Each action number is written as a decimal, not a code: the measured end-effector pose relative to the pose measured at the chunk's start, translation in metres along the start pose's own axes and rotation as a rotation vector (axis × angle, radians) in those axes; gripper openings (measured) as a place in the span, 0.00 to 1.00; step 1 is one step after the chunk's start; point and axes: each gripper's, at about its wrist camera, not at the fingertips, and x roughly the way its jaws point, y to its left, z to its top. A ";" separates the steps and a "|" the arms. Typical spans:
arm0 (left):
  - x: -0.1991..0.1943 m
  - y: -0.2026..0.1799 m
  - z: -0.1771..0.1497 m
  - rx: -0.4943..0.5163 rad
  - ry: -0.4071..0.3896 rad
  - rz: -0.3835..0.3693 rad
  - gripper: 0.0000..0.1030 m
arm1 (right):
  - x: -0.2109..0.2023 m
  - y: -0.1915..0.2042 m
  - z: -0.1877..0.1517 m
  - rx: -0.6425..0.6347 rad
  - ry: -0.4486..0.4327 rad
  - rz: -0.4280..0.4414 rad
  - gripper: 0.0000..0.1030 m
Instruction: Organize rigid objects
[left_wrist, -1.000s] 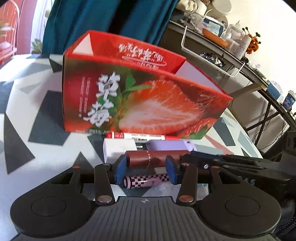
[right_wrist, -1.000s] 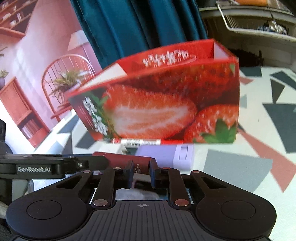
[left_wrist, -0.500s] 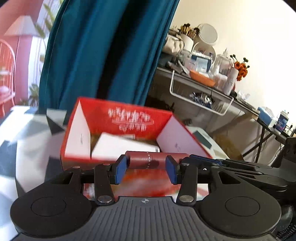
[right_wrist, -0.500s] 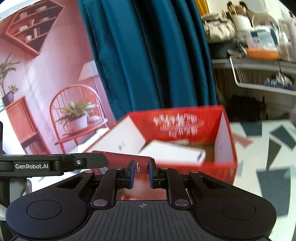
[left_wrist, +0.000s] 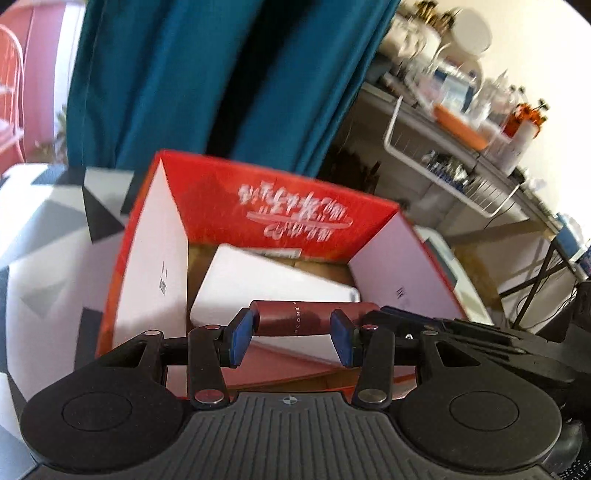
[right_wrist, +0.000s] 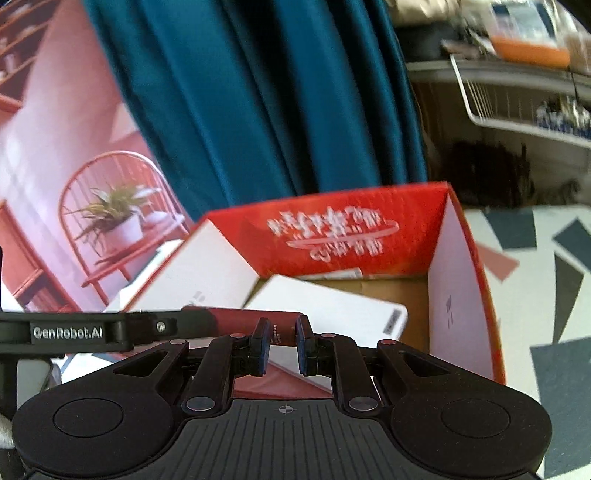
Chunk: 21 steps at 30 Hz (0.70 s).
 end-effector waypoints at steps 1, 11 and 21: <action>0.005 0.001 0.001 -0.001 0.016 0.007 0.47 | 0.005 -0.002 0.001 0.014 0.019 -0.003 0.13; 0.034 0.005 0.001 0.004 0.111 0.064 0.47 | 0.038 -0.010 0.004 0.060 0.173 -0.058 0.13; 0.034 0.000 -0.002 0.065 0.100 0.102 0.47 | 0.043 -0.005 0.001 0.074 0.207 -0.070 0.08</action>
